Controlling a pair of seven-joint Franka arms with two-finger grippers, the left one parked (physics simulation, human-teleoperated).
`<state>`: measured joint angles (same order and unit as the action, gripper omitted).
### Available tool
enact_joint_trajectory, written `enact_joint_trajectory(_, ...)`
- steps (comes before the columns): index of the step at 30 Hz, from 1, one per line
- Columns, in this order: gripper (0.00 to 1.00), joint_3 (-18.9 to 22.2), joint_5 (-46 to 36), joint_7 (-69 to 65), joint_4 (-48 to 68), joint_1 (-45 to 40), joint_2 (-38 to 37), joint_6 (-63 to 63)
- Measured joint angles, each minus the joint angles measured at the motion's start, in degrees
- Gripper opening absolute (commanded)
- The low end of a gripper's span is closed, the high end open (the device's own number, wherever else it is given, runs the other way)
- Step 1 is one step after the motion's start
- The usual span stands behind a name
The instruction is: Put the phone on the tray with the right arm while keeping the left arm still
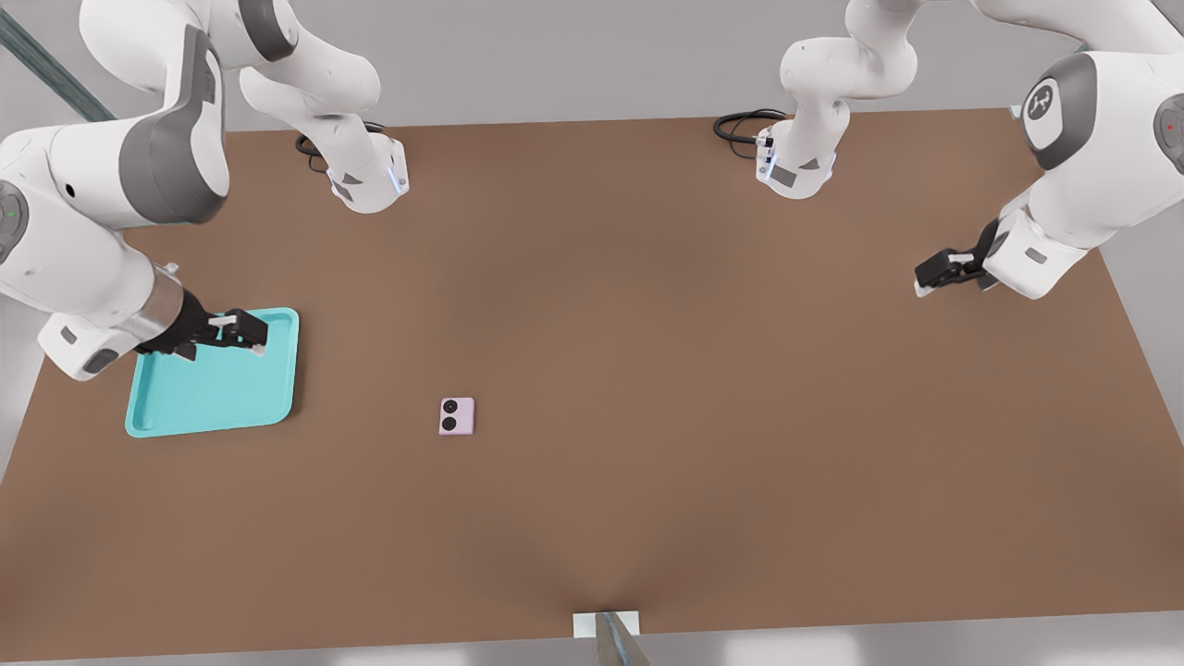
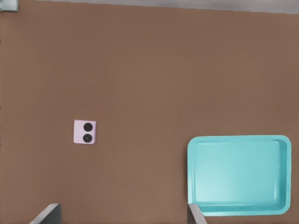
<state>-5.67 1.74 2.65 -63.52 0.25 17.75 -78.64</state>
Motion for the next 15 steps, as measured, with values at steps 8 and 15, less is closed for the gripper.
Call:
enact_joint_trajectory(8, 1.00, -0.38, 0.14, 0.93, -0.50, 3.37, 4.65, -3.26)
enact_joint_trajectory(15, 1.00, -0.39, 0.12, 3.71, -6.47, 8.31, 9.89, -10.29)
